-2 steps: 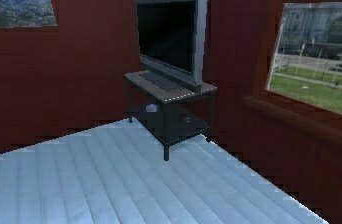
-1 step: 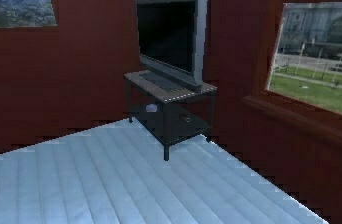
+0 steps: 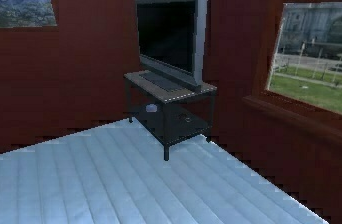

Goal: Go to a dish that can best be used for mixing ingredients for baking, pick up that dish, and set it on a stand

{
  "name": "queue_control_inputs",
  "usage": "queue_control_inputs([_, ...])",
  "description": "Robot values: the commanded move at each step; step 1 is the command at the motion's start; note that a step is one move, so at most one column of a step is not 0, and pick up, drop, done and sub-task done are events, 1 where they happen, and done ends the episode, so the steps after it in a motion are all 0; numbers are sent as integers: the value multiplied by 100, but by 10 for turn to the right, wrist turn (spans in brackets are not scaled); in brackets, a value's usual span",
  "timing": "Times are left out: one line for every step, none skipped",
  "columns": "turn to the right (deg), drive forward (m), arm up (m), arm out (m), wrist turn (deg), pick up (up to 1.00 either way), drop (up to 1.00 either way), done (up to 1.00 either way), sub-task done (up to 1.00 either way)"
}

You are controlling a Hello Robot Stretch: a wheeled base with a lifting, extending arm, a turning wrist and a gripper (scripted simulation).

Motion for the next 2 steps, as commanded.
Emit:
queue_control_inputs([0,0,0,0,-450,0,0,0,0])
queue_control_inputs([0,0,0,0,-450,0,0,0,0])
